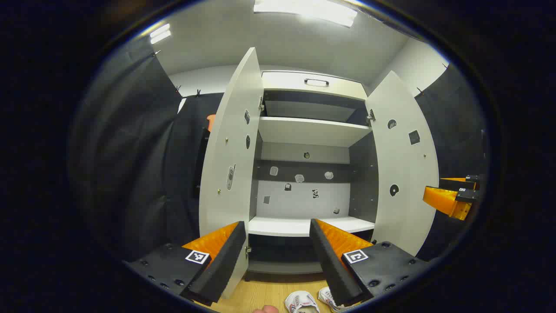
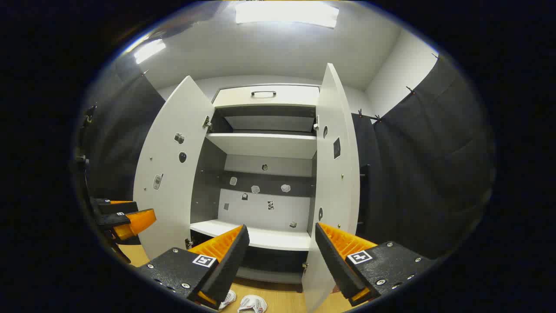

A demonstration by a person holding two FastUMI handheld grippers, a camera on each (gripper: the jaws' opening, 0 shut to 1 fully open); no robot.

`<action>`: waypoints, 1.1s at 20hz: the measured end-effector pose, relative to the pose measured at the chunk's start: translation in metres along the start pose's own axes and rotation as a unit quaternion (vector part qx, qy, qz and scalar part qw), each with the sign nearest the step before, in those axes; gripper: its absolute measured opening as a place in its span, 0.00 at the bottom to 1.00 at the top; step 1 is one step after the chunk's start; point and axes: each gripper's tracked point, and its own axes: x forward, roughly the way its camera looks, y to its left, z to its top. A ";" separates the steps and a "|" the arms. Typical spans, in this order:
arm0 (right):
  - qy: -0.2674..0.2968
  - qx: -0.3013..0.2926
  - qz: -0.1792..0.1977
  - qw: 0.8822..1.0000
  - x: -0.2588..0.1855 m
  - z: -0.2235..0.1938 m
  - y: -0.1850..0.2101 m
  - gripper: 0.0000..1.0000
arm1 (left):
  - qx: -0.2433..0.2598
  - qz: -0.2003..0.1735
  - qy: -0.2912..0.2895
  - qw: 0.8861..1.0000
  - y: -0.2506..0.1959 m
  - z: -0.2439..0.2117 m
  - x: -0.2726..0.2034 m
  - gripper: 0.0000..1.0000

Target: Grab one shoe with the right hand and put it into the shoe cabinet, grab the other shoe with the left hand and put it into the shoe cabinet; then close the right door with the right hand and the left door with the left hand.

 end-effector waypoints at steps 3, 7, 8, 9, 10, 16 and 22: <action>0.004 -0.007 0.000 1.000 -0.004 -0.002 -0.001 0.94 | 0.001 0.003 0.004 1.000 -0.001 -0.001 0.003 0.96; 0.004 -0.010 -0.002 1.000 -0.009 -0.002 0.001 0.95 | 0.012 0.007 0.007 1.000 0.001 -0.003 0.002 0.96; 0.005 -0.009 -0.004 1.000 -0.010 -0.002 0.002 0.95 | 0.015 0.008 0.008 1.000 0.002 -0.004 0.002 0.96; 0.007 -0.006 -0.005 1.000 -0.011 -0.003 0.002 0.95 | 0.016 0.008 0.009 1.000 0.001 -0.004 0.002 0.96; 0.008 -0.002 -0.006 1.000 -0.011 -0.003 0.002 0.94 | 0.016 0.008 0.010 1.000 0.002 -0.004 0.002 0.96; 0.018 0.012 -0.013 1.000 -0.011 -0.007 0.001 0.94 | 0.013 0.003 0.014 1.000 0.001 -0.005 0.001 0.96; 0.017 0.014 -0.018 1.000 -0.012 -0.006 -0.001 0.94 | 0.009 0.001 0.017 1.000 0.001 -0.006 0.000 0.99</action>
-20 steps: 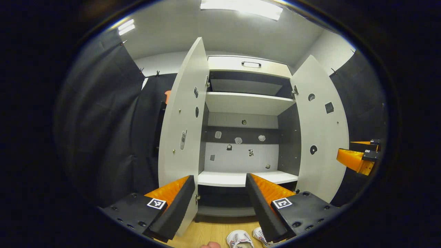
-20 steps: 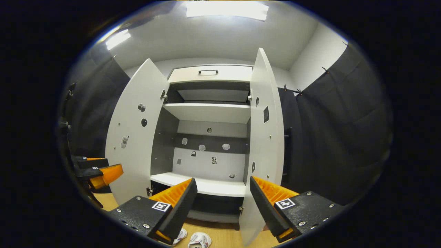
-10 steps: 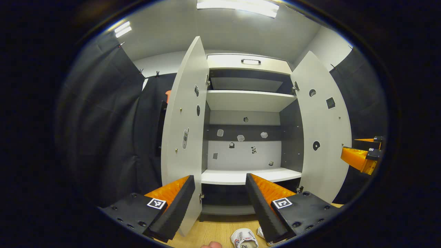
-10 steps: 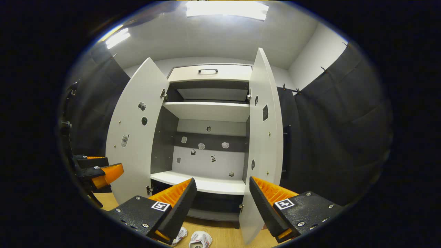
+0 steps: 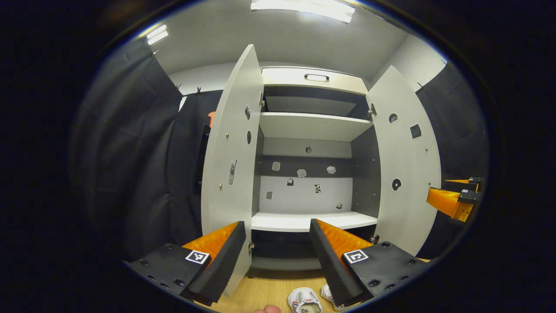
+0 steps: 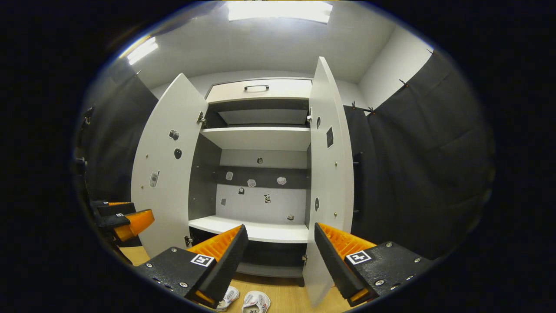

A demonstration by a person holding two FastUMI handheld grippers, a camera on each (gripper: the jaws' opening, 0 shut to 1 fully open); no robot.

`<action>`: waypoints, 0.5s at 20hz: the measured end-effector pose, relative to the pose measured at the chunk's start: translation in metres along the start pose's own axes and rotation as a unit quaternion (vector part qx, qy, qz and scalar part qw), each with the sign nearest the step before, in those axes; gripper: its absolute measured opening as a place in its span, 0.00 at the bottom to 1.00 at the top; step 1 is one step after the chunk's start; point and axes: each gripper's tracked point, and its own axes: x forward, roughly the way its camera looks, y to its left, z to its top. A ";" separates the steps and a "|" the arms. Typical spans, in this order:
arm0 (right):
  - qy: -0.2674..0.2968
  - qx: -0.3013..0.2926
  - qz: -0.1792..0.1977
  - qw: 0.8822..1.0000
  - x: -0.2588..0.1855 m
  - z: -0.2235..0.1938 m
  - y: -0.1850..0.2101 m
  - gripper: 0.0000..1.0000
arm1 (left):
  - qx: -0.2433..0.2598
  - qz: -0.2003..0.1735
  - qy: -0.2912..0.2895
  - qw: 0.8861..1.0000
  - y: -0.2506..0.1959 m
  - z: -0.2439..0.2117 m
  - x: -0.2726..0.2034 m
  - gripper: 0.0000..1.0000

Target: Grab one shoe with the right hand and put it into the shoe cabinet, grab the other shoe with the left hand and put it into the shoe cabinet; then close the right door with the right hand and the left door with the left hand.

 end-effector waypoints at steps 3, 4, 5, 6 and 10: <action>-0.003 0.001 -0.002 1.000 0.001 0.003 0.000 0.94 | 0.005 0.001 -0.002 1.000 0.000 0.002 0.000 0.96; -0.003 0.001 -0.002 1.000 0.000 0.003 0.000 0.94 | 0.005 0.001 -0.003 1.000 0.000 0.002 -0.001 0.96; -0.004 0.002 -0.003 1.000 0.000 0.004 0.000 0.94 | 0.006 0.001 -0.002 1.000 0.000 0.001 -0.001 0.99; -0.004 0.001 -0.005 1.000 0.000 0.004 -0.001 0.94 | 0.005 0.001 -0.002 1.000 0.000 0.001 -0.001 0.96; 0.001 -0.004 -0.010 1.000 -0.001 -0.002 -0.002 0.94 | 0.003 0.000 -0.001 1.000 0.000 0.001 -0.001 0.96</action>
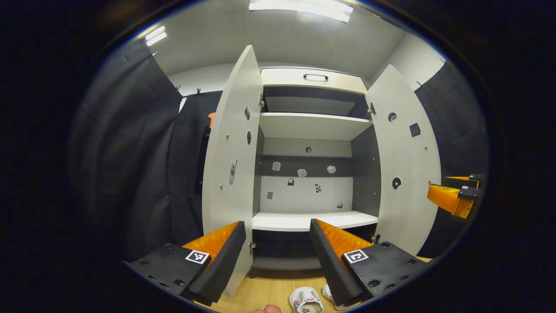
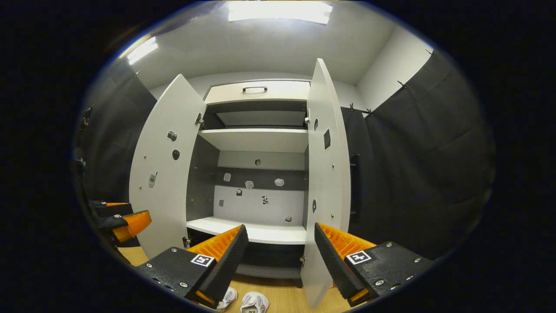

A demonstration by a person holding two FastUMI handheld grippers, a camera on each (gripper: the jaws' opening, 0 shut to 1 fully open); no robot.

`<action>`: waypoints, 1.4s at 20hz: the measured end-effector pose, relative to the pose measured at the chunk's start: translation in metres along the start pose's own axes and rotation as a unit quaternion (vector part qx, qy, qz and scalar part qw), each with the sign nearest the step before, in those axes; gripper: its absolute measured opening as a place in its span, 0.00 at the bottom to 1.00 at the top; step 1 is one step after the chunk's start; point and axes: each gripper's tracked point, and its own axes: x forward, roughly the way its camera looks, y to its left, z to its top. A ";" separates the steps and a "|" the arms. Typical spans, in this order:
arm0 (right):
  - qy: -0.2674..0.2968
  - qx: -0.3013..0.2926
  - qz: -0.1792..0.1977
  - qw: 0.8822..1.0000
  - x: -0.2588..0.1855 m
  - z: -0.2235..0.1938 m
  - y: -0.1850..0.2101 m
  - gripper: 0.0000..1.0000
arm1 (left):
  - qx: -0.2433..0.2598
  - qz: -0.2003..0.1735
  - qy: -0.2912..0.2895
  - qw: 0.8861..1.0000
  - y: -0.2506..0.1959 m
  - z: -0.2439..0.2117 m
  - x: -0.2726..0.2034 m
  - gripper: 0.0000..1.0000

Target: Grab one shoe with the right hand and put it into the shoe cabinet, grab the other shoe with the left hand and put it into the shoe cabinet; then close the right door with the right hand and the left door with the left hand.

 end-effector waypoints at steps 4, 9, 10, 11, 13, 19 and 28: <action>0.012 0.001 0.005 1.000 0.002 -0.011 0.005 0.94 | 0.007 0.000 0.003 1.000 0.000 -0.002 0.000 0.96; 0.046 -0.002 0.012 0.999 0.010 -0.047 0.012 0.94 | 0.014 0.000 0.005 1.000 0.000 -0.002 -0.001 0.96; 0.057 -0.004 0.015 0.998 0.012 -0.058 0.014 0.94 | 0.013 0.000 0.005 1.000 0.000 -0.002 -0.001 0.96; 0.071 -0.006 0.018 0.997 0.013 -0.072 0.018 0.94 | 0.013 0.000 0.005 1.000 0.000 -0.001 -0.001 0.96; 0.095 -0.008 0.025 0.995 0.015 -0.098 0.025 0.94 | 0.012 0.003 0.005 1.000 0.001 -0.001 -0.001 0.99; 0.189 -0.012 0.043 0.981 0.013 -0.200 0.040 0.94 | 0.008 0.013 0.011 1.000 0.003 -0.003 -0.001 0.99; 0.314 -0.049 0.066 0.946 -0.015 -0.338 0.053 0.95 | 0.007 0.018 0.022 1.000 0.003 -0.004 -0.002 0.96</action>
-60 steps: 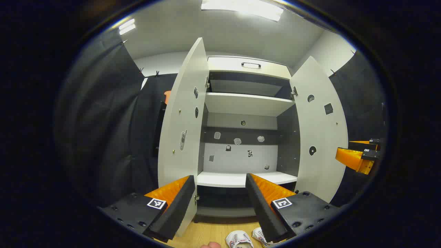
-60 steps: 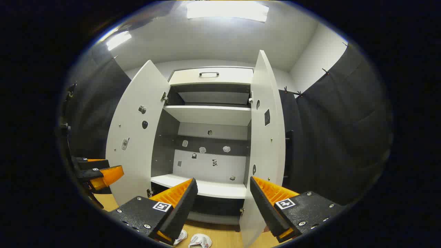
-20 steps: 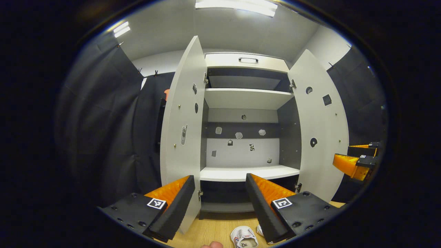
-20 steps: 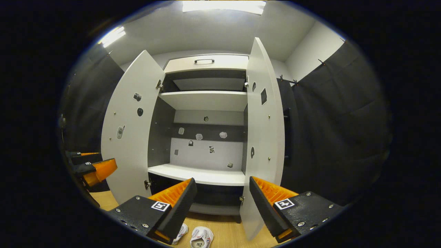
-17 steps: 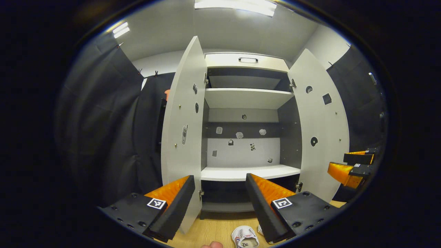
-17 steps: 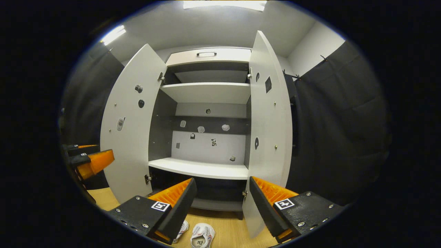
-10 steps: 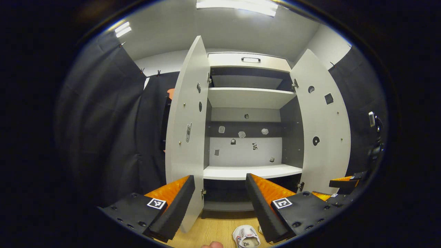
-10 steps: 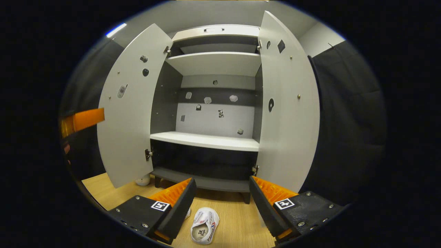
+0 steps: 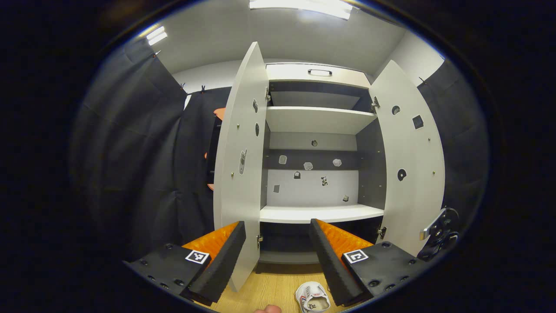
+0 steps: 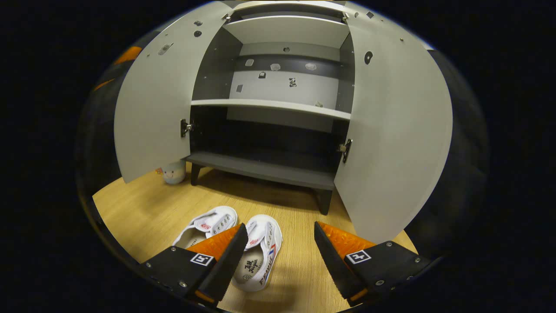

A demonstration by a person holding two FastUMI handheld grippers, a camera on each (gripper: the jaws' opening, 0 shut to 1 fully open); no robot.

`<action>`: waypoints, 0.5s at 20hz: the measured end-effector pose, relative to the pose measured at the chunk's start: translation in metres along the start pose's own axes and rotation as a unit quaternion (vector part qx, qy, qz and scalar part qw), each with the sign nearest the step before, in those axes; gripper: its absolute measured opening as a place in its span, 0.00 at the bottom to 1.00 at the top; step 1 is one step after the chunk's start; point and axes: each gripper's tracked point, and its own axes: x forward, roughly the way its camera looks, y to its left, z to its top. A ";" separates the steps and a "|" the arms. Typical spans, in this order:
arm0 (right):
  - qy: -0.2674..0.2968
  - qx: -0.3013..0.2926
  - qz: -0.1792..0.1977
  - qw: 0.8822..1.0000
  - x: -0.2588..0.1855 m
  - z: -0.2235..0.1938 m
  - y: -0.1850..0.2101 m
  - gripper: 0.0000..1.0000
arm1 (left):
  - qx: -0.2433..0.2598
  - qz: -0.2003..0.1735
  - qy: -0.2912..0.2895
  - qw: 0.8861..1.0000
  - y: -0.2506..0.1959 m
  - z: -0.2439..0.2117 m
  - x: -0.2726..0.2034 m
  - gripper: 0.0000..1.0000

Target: Grab one shoe with the right hand and put it into the shoe cabinet, grab the other shoe with the left hand and put it into the shoe cabinet; then close the right door with the right hand and the left door with the left hand.

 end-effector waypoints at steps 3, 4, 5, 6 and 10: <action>0.031 -0.014 0.003 0.999 0.012 -0.029 0.002 0.95 | -0.001 0.001 0.002 1.000 0.000 -0.001 0.000 0.96; 0.038 -0.020 0.005 0.999 0.016 -0.036 0.003 0.95 | -0.002 0.001 0.003 1.000 0.000 -0.001 0.000 0.96; 0.046 -0.025 0.004 0.999 0.022 -0.043 0.003 0.95 | -0.003 0.000 0.005 1.000 0.000 -0.001 0.000 0.96; 0.053 -0.029 0.005 0.998 0.028 -0.049 0.003 0.94 | -0.003 0.000 0.007 1.000 0.000 -0.001 0.000 0.96; 0.093 -0.041 0.009 0.995 0.055 -0.076 -0.001 0.93 | -0.001 0.001 0.011 1.000 0.001 -0.002 -0.001 0.96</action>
